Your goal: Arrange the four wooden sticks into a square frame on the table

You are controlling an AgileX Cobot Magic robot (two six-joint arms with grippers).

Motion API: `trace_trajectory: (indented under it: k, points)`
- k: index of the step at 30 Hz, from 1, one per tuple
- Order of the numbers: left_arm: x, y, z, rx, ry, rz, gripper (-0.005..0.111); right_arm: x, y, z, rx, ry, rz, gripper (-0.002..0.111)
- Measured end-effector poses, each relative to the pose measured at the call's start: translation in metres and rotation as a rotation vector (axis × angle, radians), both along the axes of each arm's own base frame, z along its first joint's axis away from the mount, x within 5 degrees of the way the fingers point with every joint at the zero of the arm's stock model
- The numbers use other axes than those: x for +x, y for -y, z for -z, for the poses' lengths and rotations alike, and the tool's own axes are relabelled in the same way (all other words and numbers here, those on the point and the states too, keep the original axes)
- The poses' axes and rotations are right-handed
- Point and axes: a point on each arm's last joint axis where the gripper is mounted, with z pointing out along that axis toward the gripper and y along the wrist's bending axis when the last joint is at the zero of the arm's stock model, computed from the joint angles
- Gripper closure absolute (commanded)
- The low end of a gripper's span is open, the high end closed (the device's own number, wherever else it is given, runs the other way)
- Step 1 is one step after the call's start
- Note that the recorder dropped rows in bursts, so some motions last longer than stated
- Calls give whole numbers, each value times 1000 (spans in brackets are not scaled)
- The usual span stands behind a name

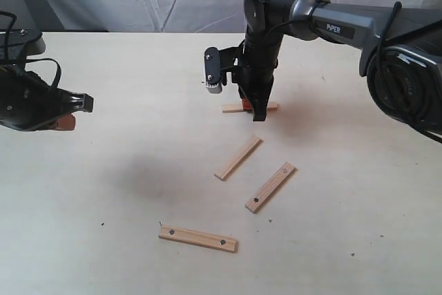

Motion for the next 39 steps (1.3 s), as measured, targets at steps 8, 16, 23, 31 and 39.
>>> trace_trajectory:
  k: [8, 16, 23, 31, 39]
  points:
    - [0, 0, 0, -2, 4, -4, 107, 1, -3, -38, 84, 75, 62, 70]
    - [1, 0, -1, -1, 13, -2, 107, -13, 11, -89, 196, -45, 1118, 97]
    - [-4, 4, 6, -36, 8, 4, 107, -31, 17, -83, 149, -85, 1541, 88]
    - [-7, 66, 3, -49, 114, 291, 107, -88, 29, -87, 158, -107, 1634, 63]
    - [-9, 89, 1, -8, 179, 376, 107, -133, 44, -43, 249, -237, 1830, 54]
